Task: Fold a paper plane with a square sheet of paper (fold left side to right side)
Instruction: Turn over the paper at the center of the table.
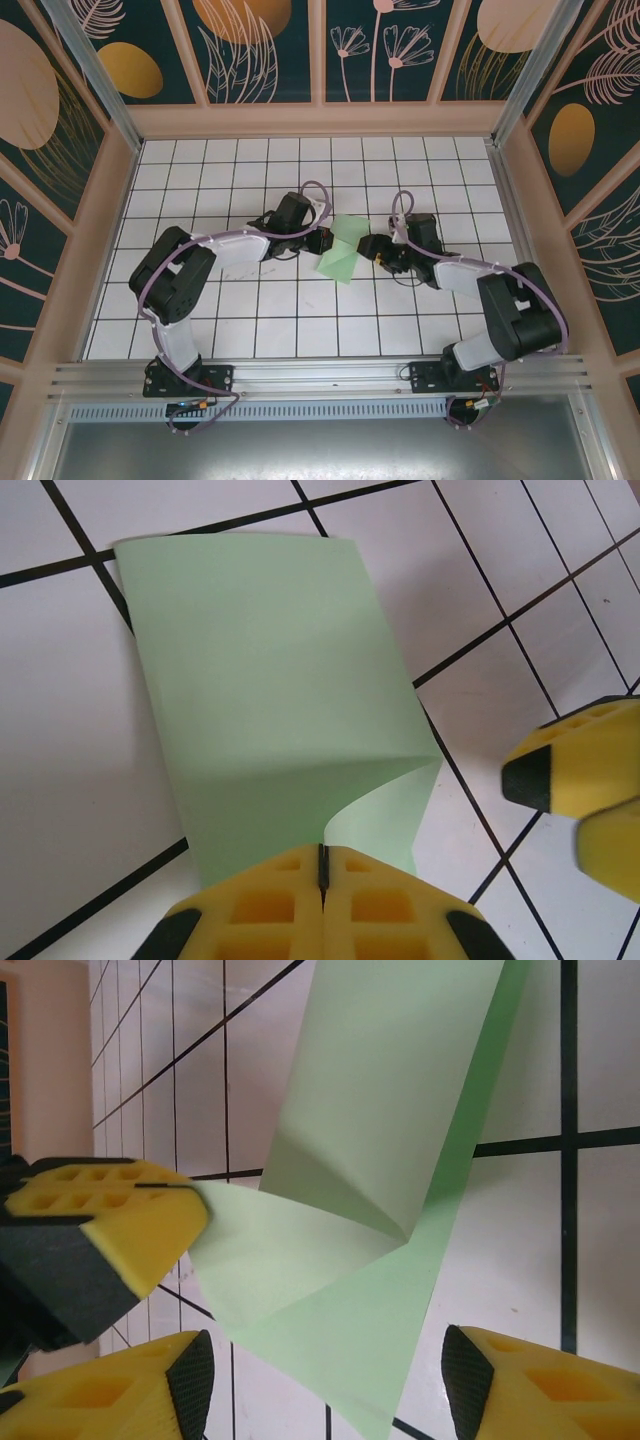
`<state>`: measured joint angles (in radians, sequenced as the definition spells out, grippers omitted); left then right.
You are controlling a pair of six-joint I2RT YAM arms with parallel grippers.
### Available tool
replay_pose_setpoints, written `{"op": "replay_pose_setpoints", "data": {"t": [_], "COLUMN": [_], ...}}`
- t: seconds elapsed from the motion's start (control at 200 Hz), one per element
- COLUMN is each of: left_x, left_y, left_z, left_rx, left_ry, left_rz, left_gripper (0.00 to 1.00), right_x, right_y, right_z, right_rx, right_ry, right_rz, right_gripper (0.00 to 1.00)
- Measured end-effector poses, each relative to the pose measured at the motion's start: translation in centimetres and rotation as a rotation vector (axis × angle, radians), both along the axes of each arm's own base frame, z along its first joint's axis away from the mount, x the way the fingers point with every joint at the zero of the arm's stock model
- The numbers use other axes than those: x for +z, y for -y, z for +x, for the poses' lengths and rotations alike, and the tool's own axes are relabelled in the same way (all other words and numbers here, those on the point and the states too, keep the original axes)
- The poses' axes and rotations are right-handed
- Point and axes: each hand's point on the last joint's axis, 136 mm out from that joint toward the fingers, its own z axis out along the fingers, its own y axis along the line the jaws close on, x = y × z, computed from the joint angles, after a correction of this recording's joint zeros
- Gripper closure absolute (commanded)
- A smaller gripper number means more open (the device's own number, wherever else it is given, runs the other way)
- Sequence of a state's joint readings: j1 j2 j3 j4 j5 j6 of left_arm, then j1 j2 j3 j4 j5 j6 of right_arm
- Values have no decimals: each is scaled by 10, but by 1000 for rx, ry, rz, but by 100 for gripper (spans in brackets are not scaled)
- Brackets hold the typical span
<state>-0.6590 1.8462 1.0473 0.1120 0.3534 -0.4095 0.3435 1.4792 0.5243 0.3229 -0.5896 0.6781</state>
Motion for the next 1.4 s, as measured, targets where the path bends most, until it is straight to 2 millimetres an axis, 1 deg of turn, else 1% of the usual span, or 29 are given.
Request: {"op": "replay_pose_setpoints", "data": {"t": [0.095, 0.36, 0.535, 0.691, 0.926, 1.016, 1.161, 1.306, 1.401], "left_x": [2, 1, 2, 1, 0, 1, 1, 1, 1], "left_y": [0, -1, -1, -2, -2, -2, -1, -3, -4], "left_z": [0, 0, 0, -1, -1, -1, -1, 1, 3], "left_rx": [4, 12, 15, 17, 20, 22, 25, 40, 48], "left_ry": [4, 1, -1, -5, -8, -9, -9, -9, -1], "left_rz": [-4, -11, -14, -13, -13, -15, -19, -15, -7], "left_gripper": [96, 96, 96, 96, 95, 91, 84, 70, 56], "right_x": [-3, -11, -18, -18, -18, -15, -10, -10, -9], "right_y": [-6, -22, -26, -26, -31, -32, -35, -37, -38], "right_z": [2, 12, 14, 16, 22, 24, 28, 27, 28], "right_rx": [8, 19, 14, 5, -4, -4, 2, 6, 9], "right_ry": [-9, -22, -43, -43, -44, -33, -13, -12, -6], "right_rz": [21, 55, 69, 75, 104, 112, 118, 116, 110], "right_gripper": [41, 43, 43, 41, 50, 56, 62, 77, 89]}}
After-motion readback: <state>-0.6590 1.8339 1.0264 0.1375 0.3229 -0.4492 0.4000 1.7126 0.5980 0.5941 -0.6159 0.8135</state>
